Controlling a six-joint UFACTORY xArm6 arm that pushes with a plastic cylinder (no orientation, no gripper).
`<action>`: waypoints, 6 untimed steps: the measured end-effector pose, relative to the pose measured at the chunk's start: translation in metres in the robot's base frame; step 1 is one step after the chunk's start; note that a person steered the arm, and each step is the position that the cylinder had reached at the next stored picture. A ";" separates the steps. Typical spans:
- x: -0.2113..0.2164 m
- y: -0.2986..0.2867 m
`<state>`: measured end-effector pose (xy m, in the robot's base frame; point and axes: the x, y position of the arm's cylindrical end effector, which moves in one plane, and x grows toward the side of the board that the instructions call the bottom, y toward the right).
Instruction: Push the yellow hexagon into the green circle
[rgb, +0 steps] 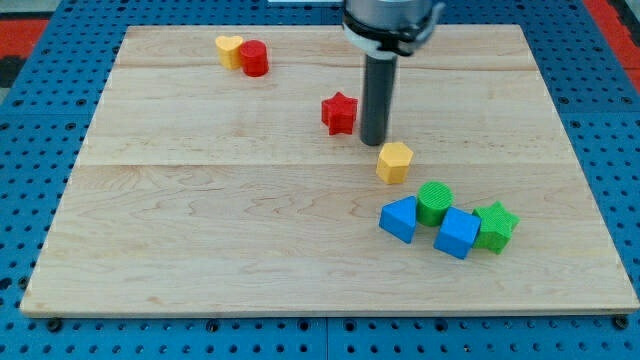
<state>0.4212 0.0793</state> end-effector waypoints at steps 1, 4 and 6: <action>0.030 0.042; -0.087 0.020; -0.076 -0.083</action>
